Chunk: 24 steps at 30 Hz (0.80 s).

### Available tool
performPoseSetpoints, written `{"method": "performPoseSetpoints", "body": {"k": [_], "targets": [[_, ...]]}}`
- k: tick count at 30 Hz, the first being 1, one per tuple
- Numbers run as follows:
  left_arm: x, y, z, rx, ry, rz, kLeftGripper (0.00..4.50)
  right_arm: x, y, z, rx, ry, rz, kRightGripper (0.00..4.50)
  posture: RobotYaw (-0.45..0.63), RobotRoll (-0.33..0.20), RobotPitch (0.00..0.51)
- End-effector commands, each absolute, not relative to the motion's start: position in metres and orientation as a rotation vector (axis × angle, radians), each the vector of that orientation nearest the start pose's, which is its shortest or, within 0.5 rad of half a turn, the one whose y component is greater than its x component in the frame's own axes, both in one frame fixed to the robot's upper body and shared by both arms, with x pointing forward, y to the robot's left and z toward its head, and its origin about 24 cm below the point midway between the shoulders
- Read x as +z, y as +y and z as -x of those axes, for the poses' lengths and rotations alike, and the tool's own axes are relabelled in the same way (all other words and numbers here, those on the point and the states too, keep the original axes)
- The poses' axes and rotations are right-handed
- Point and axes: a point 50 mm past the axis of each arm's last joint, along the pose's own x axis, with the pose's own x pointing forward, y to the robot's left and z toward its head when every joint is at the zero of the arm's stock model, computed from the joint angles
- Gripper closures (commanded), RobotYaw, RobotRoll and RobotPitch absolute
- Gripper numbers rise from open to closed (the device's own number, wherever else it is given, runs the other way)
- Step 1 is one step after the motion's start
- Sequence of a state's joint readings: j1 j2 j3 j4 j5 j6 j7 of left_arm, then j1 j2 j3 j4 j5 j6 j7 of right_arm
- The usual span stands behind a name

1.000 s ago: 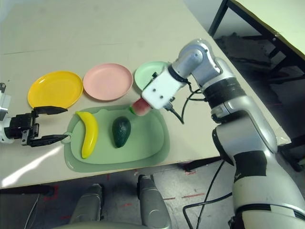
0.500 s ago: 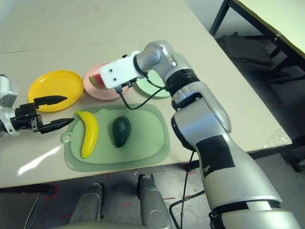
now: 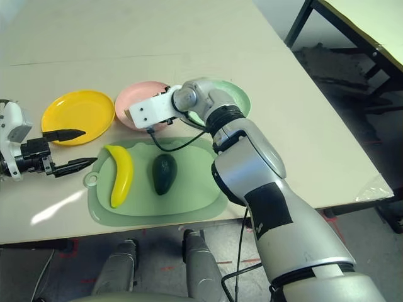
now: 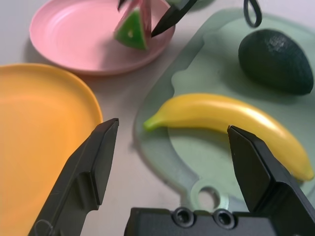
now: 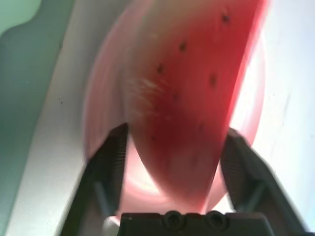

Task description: Place the fruits into color-matched plates.

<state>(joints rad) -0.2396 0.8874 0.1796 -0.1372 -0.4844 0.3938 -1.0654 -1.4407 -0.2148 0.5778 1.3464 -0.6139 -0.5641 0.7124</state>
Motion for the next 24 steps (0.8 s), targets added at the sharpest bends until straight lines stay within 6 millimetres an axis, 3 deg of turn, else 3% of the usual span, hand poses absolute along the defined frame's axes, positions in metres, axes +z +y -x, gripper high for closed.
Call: {"method": "performPoseSetpoints", "body": {"k": [1,10,15,18,21,24], "targets": [[0.179,0.251,-0.257,-0.971,0.149,-0.405,0.00,0.205,-0.052,-0.399,1.121,-0.103,1.620,0.02,0.03,0.000,0.218],[0.183,0.255,-0.264,-1.020,0.138,-0.434,0.00,0.266,-0.059,-0.390,1.169,-0.250,1.742,0.02,-0.03,0.000,0.195],[0.187,0.255,-0.267,-1.065,0.115,-0.433,0.00,0.299,-0.070,-0.370,1.360,-0.291,1.843,0.02,-0.04,0.000,0.196],[0.188,0.253,-0.267,-1.121,0.086,-0.414,0.00,0.293,-0.079,-0.358,1.527,-0.290,1.901,0.02,-0.05,0.000,0.196],[0.189,0.250,-0.264,-1.197,0.049,-0.391,0.00,0.273,-0.089,-0.340,1.689,-0.311,1.935,0.02,-0.05,0.000,0.197],[0.188,0.250,-0.262,-1.246,0.049,-0.398,0.00,0.262,-0.089,-0.321,1.765,-0.353,1.925,0.02,-0.07,0.000,0.196]]}}
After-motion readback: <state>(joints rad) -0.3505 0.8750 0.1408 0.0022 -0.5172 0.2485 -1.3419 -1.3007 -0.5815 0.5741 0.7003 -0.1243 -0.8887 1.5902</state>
